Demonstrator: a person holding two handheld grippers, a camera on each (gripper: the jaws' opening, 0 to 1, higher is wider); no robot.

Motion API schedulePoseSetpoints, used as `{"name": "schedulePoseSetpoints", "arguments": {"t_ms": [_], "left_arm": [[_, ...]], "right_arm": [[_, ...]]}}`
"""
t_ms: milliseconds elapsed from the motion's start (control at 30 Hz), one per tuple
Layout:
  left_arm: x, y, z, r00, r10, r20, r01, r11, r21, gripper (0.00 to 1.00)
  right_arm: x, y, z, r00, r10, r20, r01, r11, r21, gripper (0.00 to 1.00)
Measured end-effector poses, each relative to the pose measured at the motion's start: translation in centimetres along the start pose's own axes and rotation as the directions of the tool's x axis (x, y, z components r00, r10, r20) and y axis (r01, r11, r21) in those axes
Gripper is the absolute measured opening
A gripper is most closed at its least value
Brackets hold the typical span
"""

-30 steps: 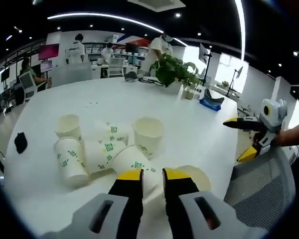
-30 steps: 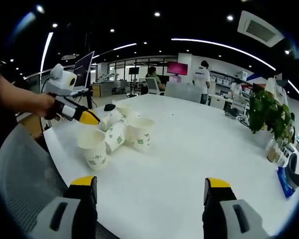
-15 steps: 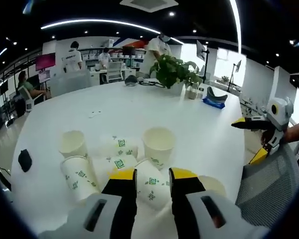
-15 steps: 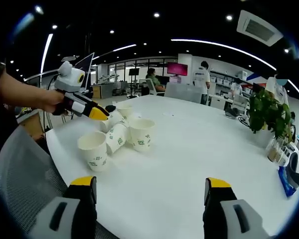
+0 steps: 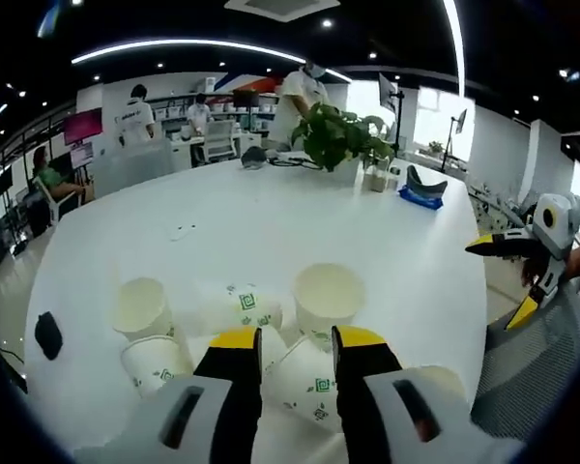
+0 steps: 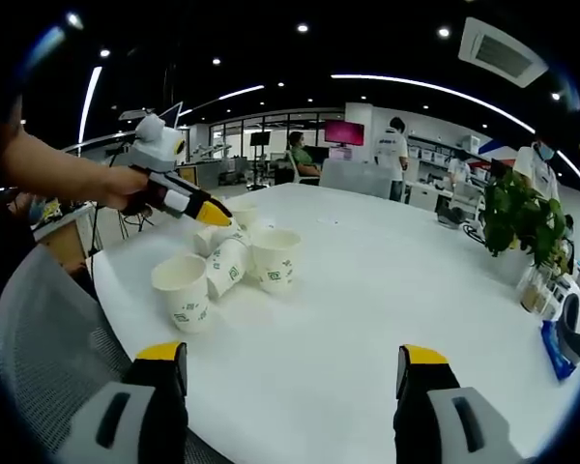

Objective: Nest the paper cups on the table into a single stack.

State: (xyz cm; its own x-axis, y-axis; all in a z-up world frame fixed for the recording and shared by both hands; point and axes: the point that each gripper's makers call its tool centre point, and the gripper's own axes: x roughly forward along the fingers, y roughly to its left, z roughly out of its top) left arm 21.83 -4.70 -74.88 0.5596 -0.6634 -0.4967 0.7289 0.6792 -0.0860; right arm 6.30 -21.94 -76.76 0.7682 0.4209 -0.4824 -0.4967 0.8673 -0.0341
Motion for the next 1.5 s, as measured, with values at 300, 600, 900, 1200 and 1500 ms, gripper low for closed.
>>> {"name": "schedulePoseSetpoints", "arguments": {"t_ms": [300, 600, 900, 1200, 1500], "left_arm": [[2.1, 0.1, 0.9, 1.000, -0.025, -0.018, 0.025, 1.000, 0.004, 0.26], [3.8, -0.2, 1.0, 0.998, -0.049, -0.040, 0.049, 0.999, -0.006, 0.24], [5.8, -0.2, 0.8, 0.996, -0.056, -0.075, 0.053, 0.998, -0.041, 0.23], [7.3, 0.0, 0.5, 0.993, -0.069, -0.098, 0.065, 0.997, -0.043, 0.18], [7.7, -0.8, 0.4, 0.990, -0.099, -0.105, 0.097, 0.995, -0.024, 0.03]], "right_arm": [[0.0, -0.1, -0.1, 1.000, -0.002, -0.004, 0.002, 1.000, 0.003, 0.91], [0.1, -0.1, -0.3, 1.000, 0.001, -0.015, -0.001, 1.000, 0.003, 0.90], [0.1, 0.0, -0.5, 1.000, 0.007, -0.027, -0.007, 1.000, 0.005, 0.89], [0.1, -0.1, -0.7, 0.999, 0.003, -0.036, -0.003, 1.000, 0.013, 0.89], [0.1, -0.2, -0.8, 0.999, 0.000, -0.043, 0.000, 1.000, 0.016, 0.89]]}}
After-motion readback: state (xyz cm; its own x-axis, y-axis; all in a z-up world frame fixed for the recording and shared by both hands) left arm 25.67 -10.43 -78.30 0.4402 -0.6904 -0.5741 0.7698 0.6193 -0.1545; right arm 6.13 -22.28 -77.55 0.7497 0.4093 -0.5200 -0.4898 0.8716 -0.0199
